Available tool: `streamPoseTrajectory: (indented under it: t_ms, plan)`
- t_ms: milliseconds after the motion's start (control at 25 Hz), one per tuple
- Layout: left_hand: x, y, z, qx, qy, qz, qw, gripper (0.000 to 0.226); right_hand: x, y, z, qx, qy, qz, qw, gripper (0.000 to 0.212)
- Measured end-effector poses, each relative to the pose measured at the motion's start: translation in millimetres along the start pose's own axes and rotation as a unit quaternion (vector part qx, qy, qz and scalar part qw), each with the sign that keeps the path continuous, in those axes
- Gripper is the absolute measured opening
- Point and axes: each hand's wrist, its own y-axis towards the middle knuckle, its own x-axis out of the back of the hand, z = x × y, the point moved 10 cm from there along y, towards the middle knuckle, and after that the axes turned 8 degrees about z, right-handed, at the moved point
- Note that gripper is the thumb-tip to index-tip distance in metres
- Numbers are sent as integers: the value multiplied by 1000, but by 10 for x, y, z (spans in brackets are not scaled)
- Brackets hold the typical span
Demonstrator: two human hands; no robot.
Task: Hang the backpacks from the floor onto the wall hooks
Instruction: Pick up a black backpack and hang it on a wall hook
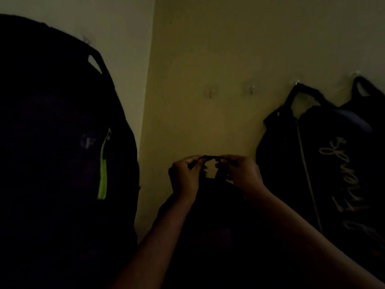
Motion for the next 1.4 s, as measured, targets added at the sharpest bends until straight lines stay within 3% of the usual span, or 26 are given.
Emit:
streamPoseTrajectory:
  t_ms: [240,400,560,960,1400]
  plan:
    - [-280,1109,19,-58,-22,-19,998,17,89,1171,254,75,-79,-69,992,19]
    - [-330,1666,-142,-84,-36,-26,995,21,177,1468,739,182,-206,-117,954,22]
    - [-369,2042,-334,-112,-32,-32,993,22,292,1719,1012,221,-235,-173,930,20]
    - [-408,2663,-415,-113,-5,-71,991,24,370,2220,1247,195,-179,-210,941,23]
    - [-538,2478,-303,-79,40,-18,996,26,326,2099,1078,147,-198,-190,950,21]
